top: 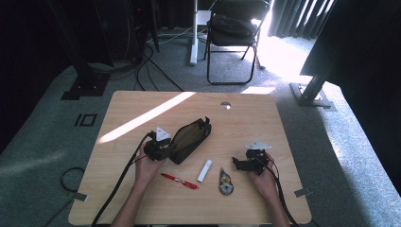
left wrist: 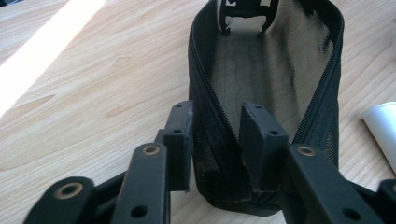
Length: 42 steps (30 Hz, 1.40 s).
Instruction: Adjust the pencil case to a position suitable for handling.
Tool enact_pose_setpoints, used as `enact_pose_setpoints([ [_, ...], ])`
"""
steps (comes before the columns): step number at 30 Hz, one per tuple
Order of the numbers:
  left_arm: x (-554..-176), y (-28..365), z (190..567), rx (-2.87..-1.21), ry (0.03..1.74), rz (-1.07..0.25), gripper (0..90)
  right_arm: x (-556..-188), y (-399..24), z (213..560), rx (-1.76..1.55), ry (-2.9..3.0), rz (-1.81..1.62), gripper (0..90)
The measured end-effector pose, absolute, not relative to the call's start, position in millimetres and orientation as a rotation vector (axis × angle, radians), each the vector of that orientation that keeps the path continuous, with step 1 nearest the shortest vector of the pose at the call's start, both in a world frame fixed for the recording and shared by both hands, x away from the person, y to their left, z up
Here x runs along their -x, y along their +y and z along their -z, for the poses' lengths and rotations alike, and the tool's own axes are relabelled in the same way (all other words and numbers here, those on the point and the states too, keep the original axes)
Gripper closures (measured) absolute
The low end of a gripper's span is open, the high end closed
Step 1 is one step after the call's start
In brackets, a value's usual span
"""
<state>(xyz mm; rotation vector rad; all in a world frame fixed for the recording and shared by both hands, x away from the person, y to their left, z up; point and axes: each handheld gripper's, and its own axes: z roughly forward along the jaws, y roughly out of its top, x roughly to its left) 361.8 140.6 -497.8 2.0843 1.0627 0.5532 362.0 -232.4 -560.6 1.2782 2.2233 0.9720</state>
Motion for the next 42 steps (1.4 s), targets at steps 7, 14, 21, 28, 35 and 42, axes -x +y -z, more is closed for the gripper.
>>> enact_pose_setpoints([
  [7,-358.7,140.8,497.8,-2.126,1.001,-0.550,72.7,-362.0,-232.4,560.6,-1.278,2.223,-0.972,13.1],
  [14,-352.5,137.9,497.9,-2.160,0.905,-0.529,76.1,-362.0,-232.4,560.6,-1.278,2.223,-0.972,13.1],
  [21,-346.6,135.5,498.4,-2.172,0.826,-0.503,76.9,-362.0,-232.4,560.6,-1.278,2.223,-0.973,13.1],
  [28,-344.6,144.1,498.1,-2.170,0.823,-0.497,76.7,-362.0,-232.4,560.6,-1.278,2.223,-0.973,13.1],
  [35,-342.7,151.6,497.5,-2.159,0.828,-0.484,68.1,-362.1,-232.4,560.6,-1.277,2.223,-0.973,13.1],
  [42,-338.8,158.4,494.4,-2.129,0.847,-0.481,51.9,-362.0,-232.4,560.6,-1.279,2.223,-0.973,13.1],
])
